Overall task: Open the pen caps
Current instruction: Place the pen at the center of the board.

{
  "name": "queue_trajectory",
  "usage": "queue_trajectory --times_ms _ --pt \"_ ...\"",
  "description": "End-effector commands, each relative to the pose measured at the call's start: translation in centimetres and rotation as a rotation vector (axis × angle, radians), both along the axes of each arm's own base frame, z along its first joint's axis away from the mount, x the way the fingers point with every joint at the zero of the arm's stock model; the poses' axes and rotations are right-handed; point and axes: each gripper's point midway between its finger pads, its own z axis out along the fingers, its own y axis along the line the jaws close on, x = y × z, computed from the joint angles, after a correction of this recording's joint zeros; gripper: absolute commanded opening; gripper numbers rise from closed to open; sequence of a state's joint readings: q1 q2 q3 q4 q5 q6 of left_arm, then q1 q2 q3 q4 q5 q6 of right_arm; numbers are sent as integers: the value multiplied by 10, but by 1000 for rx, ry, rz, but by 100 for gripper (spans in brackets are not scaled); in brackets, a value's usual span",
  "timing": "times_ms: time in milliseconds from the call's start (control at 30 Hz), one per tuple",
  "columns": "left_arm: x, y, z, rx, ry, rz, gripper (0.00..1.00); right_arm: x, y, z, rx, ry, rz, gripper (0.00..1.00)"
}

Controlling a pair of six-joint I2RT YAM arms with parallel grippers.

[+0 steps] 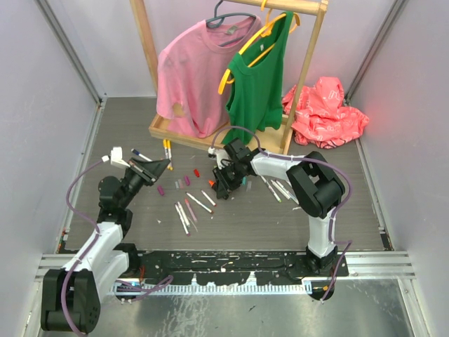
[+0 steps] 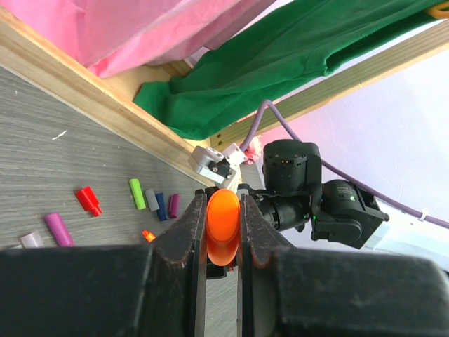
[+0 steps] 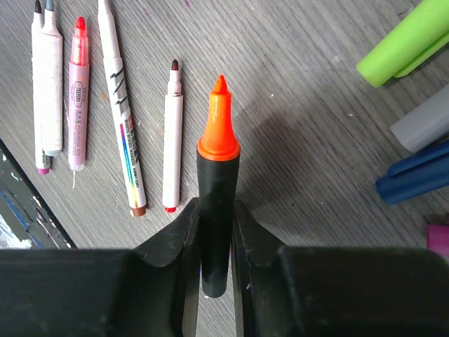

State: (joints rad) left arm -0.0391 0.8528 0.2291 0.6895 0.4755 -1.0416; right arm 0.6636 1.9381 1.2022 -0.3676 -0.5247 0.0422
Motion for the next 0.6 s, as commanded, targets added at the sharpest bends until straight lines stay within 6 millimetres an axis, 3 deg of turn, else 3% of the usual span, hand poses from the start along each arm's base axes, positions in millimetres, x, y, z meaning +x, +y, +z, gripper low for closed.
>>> queue_trajectory --times_ms 0,300,567 --pt "-4 -7 11 -4 -51 -23 0 0 -3 2 -9 -8 10 24" --pt "-5 -30 7 19 -44 -70 0 4 -4 7 -5 -20 9 29" --pt "-5 -37 4 28 -37 -85 0 5 -6 9 -2 -15 5 30"
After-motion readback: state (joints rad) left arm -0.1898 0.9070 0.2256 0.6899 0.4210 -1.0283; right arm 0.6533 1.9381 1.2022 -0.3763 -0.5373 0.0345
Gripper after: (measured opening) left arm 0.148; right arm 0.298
